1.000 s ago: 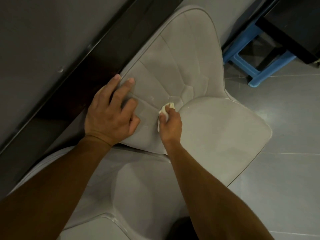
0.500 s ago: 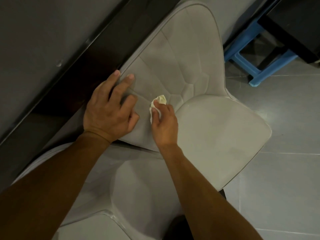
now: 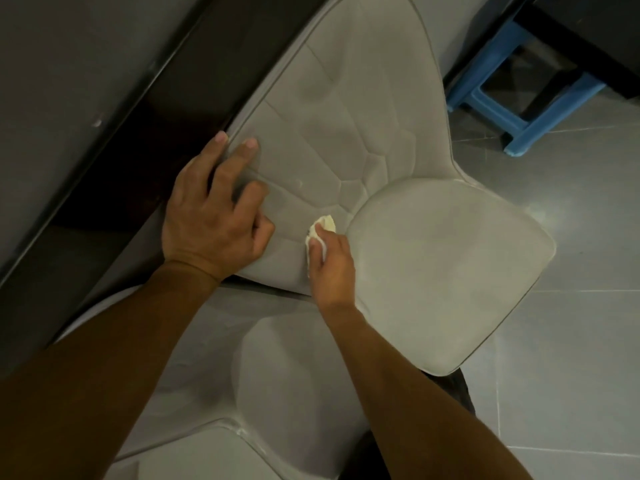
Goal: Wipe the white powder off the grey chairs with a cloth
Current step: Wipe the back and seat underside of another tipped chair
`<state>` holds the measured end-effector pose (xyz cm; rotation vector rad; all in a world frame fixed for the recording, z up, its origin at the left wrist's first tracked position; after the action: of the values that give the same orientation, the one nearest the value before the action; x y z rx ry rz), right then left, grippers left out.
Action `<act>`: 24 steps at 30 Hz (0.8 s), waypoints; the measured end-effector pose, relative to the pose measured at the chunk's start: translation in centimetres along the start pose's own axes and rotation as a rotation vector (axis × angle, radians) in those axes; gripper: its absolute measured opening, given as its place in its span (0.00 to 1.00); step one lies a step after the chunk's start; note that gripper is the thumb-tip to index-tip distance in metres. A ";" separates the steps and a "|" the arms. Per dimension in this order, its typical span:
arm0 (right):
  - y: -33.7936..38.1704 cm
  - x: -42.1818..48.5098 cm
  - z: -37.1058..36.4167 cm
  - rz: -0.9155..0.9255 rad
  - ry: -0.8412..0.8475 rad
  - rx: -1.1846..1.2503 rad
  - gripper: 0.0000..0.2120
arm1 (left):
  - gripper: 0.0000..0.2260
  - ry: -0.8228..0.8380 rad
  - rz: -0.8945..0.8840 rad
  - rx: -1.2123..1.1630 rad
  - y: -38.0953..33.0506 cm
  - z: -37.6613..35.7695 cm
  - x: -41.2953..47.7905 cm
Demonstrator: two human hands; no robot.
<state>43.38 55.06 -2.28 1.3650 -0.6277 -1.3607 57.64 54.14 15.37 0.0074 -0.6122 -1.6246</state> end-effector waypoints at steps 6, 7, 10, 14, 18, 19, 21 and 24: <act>-5.3 2.1 3.5 -0.140 0.072 -0.266 0.17 | 0.07 -0.016 0.001 0.000 -0.2 0.1 0.2; -5.0 1.8 3.8 -0.114 0.020 -0.229 0.17 | 0.07 -0.017 0.000 -0.004 -0.2 0.1 0.2; -2.2 -0.2 2.8 0.125 -0.037 -0.074 0.15 | 0.07 -0.009 -0.003 -0.009 0.0 0.0 0.2; -3.1 -0.7 0.5 0.107 0.038 -0.009 0.15 | 0.07 -0.003 -0.011 -0.010 -0.1 0.0 0.1; -6.0 2.9 1.7 -0.164 0.191 -0.317 0.16 | 0.07 -0.011 -0.014 -0.018 0.0 0.1 0.2; -6.2 3.6 2.4 -0.195 0.210 -0.373 0.17 | 0.07 -0.014 -0.013 -0.017 0.0 0.1 0.2; -5.7 4.3 3.7 -0.192 0.146 -0.345 0.16 | 0.07 -0.010 -0.012 -0.015 0.0 0.0 0.1; -3.7 3.5 3.7 0.022 0.007 -0.146 0.15 | 0.07 0.002 -0.014 -0.007 -0.1 0.0 0.1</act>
<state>39.58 51.88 -6.12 1.2411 -0.5269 -1.3568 57.53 54.06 15.37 0.0086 -0.6062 -1.6397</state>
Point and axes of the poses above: each hand's wrist, its own x-axis towards the middle knuckle, its own z-axis out of the back of the hand, y = z × x, the point moved 5 cm from there along x, towards the middle knuckle, and after that the axes turned 12 degrees about x, right-handed, at the moved point
